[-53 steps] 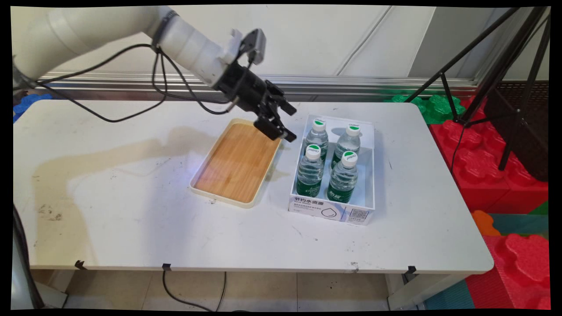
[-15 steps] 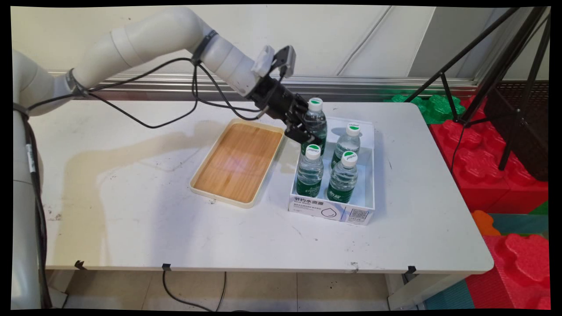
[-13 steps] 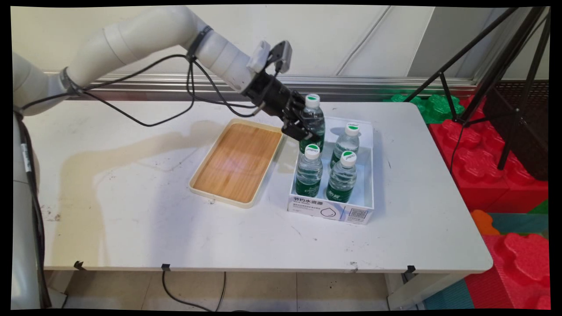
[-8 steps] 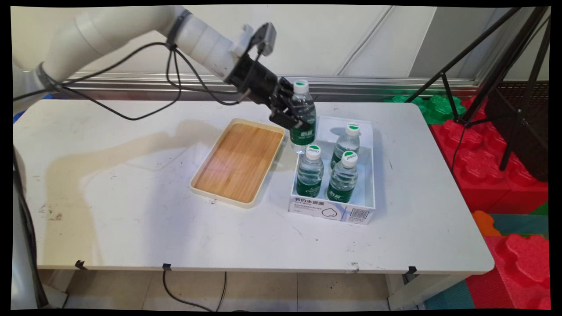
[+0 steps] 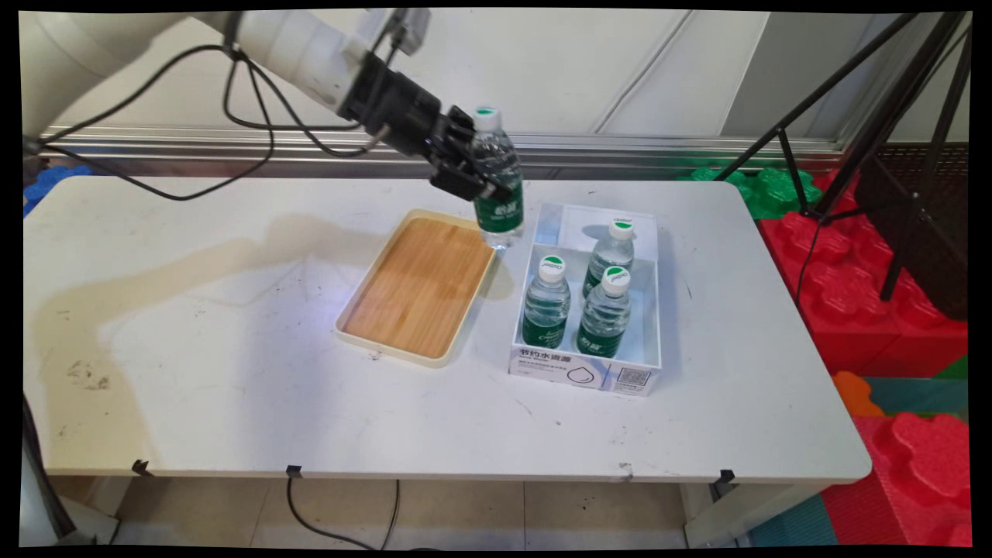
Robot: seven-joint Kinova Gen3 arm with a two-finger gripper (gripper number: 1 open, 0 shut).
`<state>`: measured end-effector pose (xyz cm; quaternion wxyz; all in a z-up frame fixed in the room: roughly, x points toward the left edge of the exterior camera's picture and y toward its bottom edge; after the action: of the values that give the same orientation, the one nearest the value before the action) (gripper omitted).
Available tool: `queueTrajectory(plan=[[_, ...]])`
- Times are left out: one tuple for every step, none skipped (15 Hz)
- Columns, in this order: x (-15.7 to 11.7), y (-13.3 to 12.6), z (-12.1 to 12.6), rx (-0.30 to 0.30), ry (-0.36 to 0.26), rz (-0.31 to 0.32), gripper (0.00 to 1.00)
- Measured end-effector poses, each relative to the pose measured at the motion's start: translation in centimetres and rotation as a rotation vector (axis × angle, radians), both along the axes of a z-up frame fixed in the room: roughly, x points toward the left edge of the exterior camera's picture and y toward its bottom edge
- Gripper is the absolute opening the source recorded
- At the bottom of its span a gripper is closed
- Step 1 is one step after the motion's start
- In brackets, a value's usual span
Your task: Place the picked object on the tray
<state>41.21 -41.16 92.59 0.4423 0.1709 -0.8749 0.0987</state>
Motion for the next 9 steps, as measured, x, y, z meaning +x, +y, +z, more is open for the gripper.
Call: queueTrajectory(plan=[[0.5, 0.4, 0.5, -0.001, 0.002, 0.006, 0.00], [0.9, 0.7, 0.8, -0.002, 0.003, 0.011, 0.00], [1.5, 1.1, 1.2, -0.003, 0.003, 0.018, 0.00], [2.0, 1.4, 1.5, -0.004, 0.003, 0.025, 0.00], [2.7, 1.8, 1.8, -0.006, 0.001, 0.035, 0.00], [3.1, 2.0, 2.0, -0.007, -0.001, 0.041, 0.00], [3.6, 2.2, 2.2, -0.009, -0.005, 0.051, 0.00], [4.0, 2.3, 2.3, -0.011, -0.007, 0.059, 0.00], [4.5, 2.4, 2.4, -0.013, -0.011, 0.072, 0.00]])
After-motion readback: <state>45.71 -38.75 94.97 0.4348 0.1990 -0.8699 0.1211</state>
